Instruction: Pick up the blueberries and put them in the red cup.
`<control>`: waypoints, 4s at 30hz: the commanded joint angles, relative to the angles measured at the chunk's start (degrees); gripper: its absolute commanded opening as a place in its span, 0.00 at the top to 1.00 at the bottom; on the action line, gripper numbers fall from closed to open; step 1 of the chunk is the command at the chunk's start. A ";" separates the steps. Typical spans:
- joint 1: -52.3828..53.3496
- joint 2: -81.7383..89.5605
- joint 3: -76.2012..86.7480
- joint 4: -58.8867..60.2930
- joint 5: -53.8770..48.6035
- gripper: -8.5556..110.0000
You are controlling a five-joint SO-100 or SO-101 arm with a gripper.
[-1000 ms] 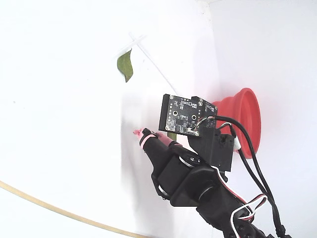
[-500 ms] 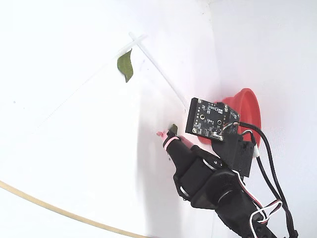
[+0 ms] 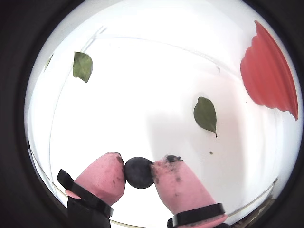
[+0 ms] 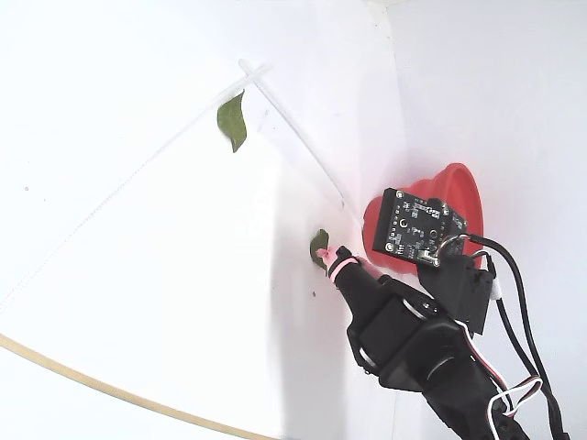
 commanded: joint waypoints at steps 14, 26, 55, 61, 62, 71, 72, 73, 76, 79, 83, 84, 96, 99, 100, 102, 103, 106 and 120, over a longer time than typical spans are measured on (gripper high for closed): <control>3.69 9.67 -4.22 0.35 0.88 0.84; 6.50 9.84 -7.56 0.35 1.76 0.84; 10.90 7.65 -18.54 1.14 3.52 0.84; 11.69 5.98 -20.92 1.14 3.60 0.84; 11.87 5.62 -21.45 1.14 3.60 0.84; 13.18 2.90 -24.87 1.14 3.96 0.84; 13.27 2.55 -25.22 1.14 4.04 0.84; 13.45 2.20 -25.58 1.14 4.04 0.84; 13.89 1.14 -26.72 1.14 4.31 0.84; 14.15 0.26 -27.51 1.14 4.57 0.84; 14.59 -1.32 -29.09 1.14 4.83 0.84; 14.68 -1.85 -29.62 1.14 4.83 0.84; 15.91 -5.45 -33.57 1.14 5.19 0.83; 16.08 -5.98 -34.37 1.14 5.54 0.83; 16.17 -6.15 -34.63 1.14 5.54 0.83; 16.35 -6.50 -34.98 1.05 5.62 0.83; 16.44 -6.77 -35.16 1.05 5.71 0.82; 16.52 -6.86 -35.24 0.97 5.98 0.80; 15.56 -3.16 -33.13 0.88 8.17 0.78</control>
